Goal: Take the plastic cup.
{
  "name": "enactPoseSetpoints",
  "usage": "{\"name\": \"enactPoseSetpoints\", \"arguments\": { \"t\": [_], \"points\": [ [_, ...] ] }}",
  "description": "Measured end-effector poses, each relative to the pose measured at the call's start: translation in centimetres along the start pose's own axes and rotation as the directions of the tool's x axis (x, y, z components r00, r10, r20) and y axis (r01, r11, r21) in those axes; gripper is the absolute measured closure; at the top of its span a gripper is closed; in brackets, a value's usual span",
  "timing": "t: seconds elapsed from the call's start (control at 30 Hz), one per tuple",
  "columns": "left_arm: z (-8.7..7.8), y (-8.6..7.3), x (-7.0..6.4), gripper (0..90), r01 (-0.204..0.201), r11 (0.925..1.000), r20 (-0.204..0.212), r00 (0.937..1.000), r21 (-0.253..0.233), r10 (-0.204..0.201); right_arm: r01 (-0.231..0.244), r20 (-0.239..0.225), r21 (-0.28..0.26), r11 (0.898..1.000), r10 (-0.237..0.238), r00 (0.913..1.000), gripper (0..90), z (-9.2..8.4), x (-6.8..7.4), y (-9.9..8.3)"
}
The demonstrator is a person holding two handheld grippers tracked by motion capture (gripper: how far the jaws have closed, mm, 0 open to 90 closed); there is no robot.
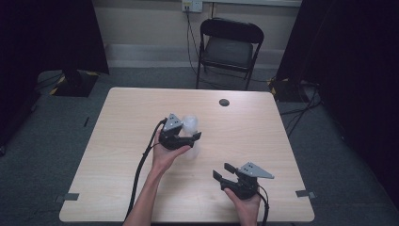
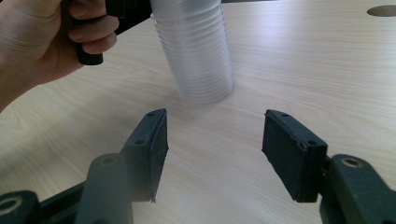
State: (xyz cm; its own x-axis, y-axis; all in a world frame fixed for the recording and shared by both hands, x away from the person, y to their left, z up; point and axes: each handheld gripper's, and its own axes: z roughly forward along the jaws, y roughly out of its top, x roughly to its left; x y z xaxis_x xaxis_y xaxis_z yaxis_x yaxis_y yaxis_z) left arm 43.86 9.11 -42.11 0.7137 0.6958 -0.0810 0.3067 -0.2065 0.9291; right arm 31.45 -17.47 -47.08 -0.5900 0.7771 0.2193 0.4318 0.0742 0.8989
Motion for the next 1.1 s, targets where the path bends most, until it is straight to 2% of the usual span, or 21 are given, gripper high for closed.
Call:
{"name": "enactPoseSetpoints", "arguments": {
  "t": [0.1, 0.3, 0.43, 0.47, 1.1],
  "points": [
    [-0.3, 0.3, 0.0, 30.7, -0.006, 0.9998, -0.004, 1.0, -0.021, 0.005, -0.001, 0.0, -0.003, 1.0, 0.001, 1.0, 40.6, 0.0, 0.0, 0.0],
    [-0.4, 0.5, 0.0, 31.3, 0.006, 0.9998, -0.007, 1.0, -0.017, -0.006, -0.001, 0.0, -0.005, 1.0, 0.001, 1.0, 40.5, 0.0, 0.0, 0.0],
    [-0.7, 1.1, -0.2, 32.1, -0.005, 0.9994, -0.017, 0.9998, -0.035, 0.005, 0.0, -0.001, -0.007, 1.0, 0.0, 1.0, 40.4, 0.0, 0.0, 0.0],
    [-0.8, 1.2, -0.2, 32.1, 0.003, 0.9993, -0.018, 0.9998, -0.037, -0.003, -0.001, -0.001, -0.006, 1.0, 0.001, 1.0, 40.4, 0.0, 0.0, 0.0],
    [-1.6, 2.5, -0.3, 33.7, -0.002, 0.9954, -0.017, 0.9999, -0.095, 0.001, 0.003, 0.006, -0.006, 1.0, -0.003, 1.0, 38.9, 0.0, -0.1, -0.1]
  ]
}}
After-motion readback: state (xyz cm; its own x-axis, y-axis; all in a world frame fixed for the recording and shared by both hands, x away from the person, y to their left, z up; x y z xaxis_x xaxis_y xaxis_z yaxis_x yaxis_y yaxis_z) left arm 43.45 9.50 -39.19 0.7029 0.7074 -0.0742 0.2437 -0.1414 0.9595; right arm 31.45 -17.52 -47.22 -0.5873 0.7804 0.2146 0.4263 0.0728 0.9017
